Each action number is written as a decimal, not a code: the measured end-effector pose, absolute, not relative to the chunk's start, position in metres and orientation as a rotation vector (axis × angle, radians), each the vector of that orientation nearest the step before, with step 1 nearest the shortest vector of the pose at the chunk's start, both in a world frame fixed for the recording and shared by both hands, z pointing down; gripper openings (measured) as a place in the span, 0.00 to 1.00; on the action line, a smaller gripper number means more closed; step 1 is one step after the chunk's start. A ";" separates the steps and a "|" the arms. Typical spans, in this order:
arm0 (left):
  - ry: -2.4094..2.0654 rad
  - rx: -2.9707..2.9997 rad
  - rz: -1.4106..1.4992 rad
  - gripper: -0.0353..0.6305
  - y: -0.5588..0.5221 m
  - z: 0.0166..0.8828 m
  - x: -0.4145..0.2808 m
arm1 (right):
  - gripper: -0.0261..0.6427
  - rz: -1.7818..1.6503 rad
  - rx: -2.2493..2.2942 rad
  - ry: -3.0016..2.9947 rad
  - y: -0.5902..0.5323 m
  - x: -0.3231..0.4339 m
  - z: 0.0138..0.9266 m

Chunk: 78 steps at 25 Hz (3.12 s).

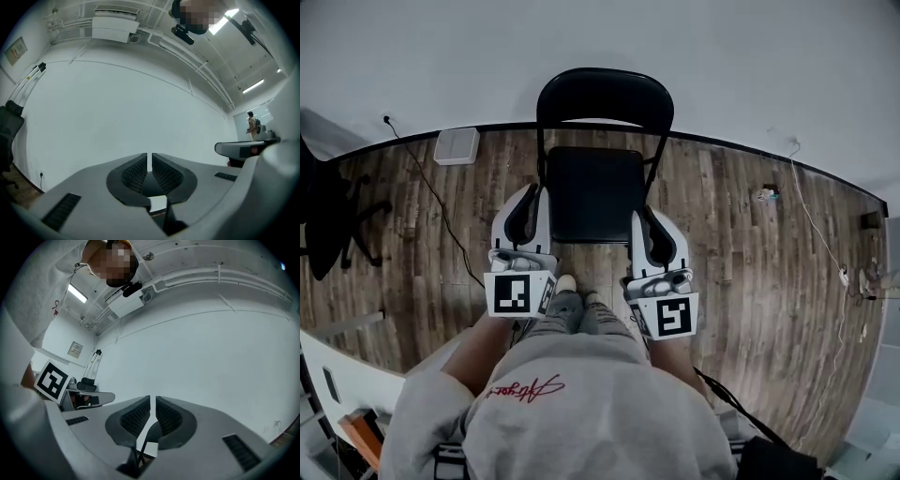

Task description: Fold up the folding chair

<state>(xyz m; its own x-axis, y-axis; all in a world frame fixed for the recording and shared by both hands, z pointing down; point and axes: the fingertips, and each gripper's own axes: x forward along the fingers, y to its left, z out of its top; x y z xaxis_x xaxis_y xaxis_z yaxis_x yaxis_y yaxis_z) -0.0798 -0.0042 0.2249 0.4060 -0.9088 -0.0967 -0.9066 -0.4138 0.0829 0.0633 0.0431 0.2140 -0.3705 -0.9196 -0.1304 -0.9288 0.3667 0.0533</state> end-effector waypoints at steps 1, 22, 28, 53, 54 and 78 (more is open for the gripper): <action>-1.698 2.604 -0.192 0.09 -0.013 0.229 -0.079 | 0.08 0.156 -1.717 2.540 0.038 0.063 0.220; -1.859 2.313 0.623 0.43 -0.276 0.555 -0.131 | 0.15 -0.133 -1.564 2.635 -0.027 0.035 0.355; -1.753 2.366 0.555 0.43 -0.325 0.584 -0.123 | 0.23 -0.493 -1.639 2.628 -0.016 0.022 0.459; -1.745 2.417 0.398 0.13 -0.373 0.575 -0.104 | 0.36 -1.502 -1.270 1.436 0.057 0.052 0.780; -1.735 2.419 0.390 0.13 -0.373 0.573 -0.103 | 0.38 -1.488 -1.241 1.449 0.059 0.052 0.780; -1.473 2.438 0.245 0.10 -0.366 0.538 -0.089 | 0.34 -1.472 -1.219 1.142 0.016 0.074 0.722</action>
